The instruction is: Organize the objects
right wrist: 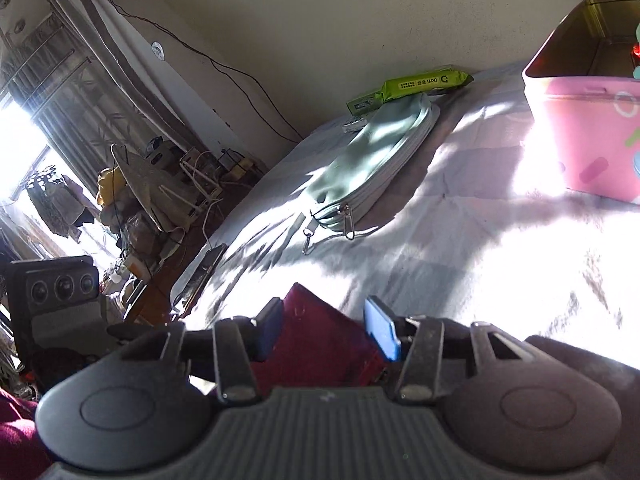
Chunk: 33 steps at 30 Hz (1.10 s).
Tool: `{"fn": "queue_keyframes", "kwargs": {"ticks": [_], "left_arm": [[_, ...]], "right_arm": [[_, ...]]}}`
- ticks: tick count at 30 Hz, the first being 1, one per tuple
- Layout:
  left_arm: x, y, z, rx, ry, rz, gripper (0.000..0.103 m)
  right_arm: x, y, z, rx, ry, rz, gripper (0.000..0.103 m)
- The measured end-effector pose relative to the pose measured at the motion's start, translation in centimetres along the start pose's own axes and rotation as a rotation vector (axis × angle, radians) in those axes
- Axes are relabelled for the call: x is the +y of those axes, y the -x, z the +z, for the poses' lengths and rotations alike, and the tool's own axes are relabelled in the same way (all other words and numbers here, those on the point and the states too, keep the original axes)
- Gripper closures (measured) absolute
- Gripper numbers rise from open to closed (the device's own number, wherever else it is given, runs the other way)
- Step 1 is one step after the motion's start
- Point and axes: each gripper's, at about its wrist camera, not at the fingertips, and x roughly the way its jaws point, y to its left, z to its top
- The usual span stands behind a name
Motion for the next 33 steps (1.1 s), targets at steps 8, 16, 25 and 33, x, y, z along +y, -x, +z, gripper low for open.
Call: {"fn": "queue_keyframes", "kwargs": {"ticks": [8, 16, 25, 33], "left_arm": [[2.3, 1.4, 1.1, -0.108, 0.061, 0.139, 0.031], [2.7, 5.6, 1.2, -0.227, 0.081, 0.104, 0.032], [2.0, 0.8, 0.4, -0.096, 0.028, 0.093, 0.056], [-4.4, 0.0, 6.9, -0.216, -0.225, 0.039, 0.056]], "right_arm": [[2.0, 2.2, -3.5, 0.059, 0.070, 0.061, 0.058], [3.0, 3.6, -3.3, -0.037, 0.103, -0.020, 0.058], [4.1, -0.8, -2.5, 0.005, 0.156, -0.097, 0.080], [4.8, 6.7, -0.7, -0.254, 0.243, -0.246, 0.083]]}}
